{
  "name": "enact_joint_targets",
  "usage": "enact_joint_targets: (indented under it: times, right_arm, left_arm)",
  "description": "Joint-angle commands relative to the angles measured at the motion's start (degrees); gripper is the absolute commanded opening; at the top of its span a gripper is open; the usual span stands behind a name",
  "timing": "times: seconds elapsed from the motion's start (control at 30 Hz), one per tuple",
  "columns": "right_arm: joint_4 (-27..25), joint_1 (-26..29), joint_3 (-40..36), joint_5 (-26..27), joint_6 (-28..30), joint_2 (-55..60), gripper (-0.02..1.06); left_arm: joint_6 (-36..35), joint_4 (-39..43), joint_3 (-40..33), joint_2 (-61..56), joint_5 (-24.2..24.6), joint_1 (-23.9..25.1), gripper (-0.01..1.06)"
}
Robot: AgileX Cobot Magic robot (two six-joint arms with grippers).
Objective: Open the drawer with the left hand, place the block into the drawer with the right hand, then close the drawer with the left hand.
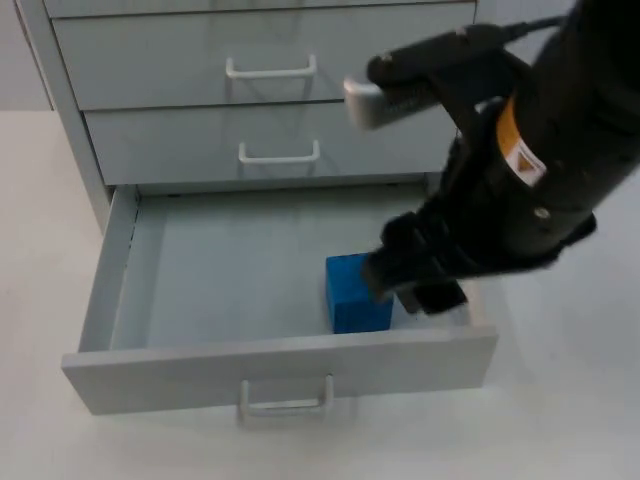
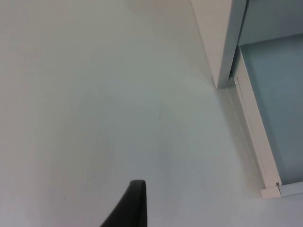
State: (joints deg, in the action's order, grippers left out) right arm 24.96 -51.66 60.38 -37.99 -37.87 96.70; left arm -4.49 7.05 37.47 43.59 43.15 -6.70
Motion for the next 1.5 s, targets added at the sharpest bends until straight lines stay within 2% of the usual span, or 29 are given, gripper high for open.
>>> enact_joint_targets:
  times: [0.0, 0.4, 0.57, 0.73, 0.83, 0.87, 0.93, 1.0, 1.03, 1.2, 1.47]
  right_arm:
    - [-0.3, -0.2, -2.3, 1.9, 0.0, -2.2, 0.68]
    - [-1.0, 0.2, -9.0, 2.9, 0.0, -9.3, 0.68]
    - [-1.1, 2.7, -10.4, 2.3, 1.4, -12.9, 0.68]
    - [-1.7, 7.9, -11.8, 1.8, 2.2, -16.3, 0.68]
    - [-5.8, 12.7, -13.3, 1.7, 7.3, -19.5, 0.68]
    - [-5.8, 12.7, -13.3, 1.7, 7.3, -19.5, 0.68]
    - [-9.7, 17.3, -14.3, 0.9, 12.7, -22.5, 0.68]
    - [-11.5, 21.0, -14.8, 0.0, 15.6, -25.1, 0.68]
    - [-11.5, 21.0, -14.8, 0.0, 15.6, -25.1, 0.68]
    - [-12.0, 30.0, -14.8, -2.4, 18.2, -31.6, 0.68]
    - [-12.4, 35.7, -14.8, -6.0, 20.8, -37.8, 0.68]
  left_arm:
    - [-0.3, -0.6, -0.2, -0.3, -0.2, 0.2, 1.05]
    - [-0.3, -0.6, -0.2, -0.3, -0.2, 0.2, 1.05]
    - [-0.3, -0.6, -0.2, -0.3, -0.2, 0.2, 1.05]
    - [-0.3, -0.6, -0.2, -0.3, 0.1, 0.2, 1.05]
    - [-0.3, -0.6, -0.2, -0.3, 0.1, 0.2, 1.05]
    - [-0.3, -0.6, -0.2, -0.3, 0.1, 0.2, 1.05]
    - [-0.3, -0.6, -0.2, -0.3, 0.1, 0.2, 1.05]
    - [-0.3, -0.6, -0.2, -0.3, 0.1, 0.2, 1.05]
    - [-0.3, -0.6, -0.2, -0.3, 0.1, 0.2, 1.05]
    - [-0.3, -0.6, -0.2, -0.3, 0.1, 0.2, 1.05]
    - [-0.3, -0.6, -0.2, -0.3, 0.1, 0.2, 1.05]
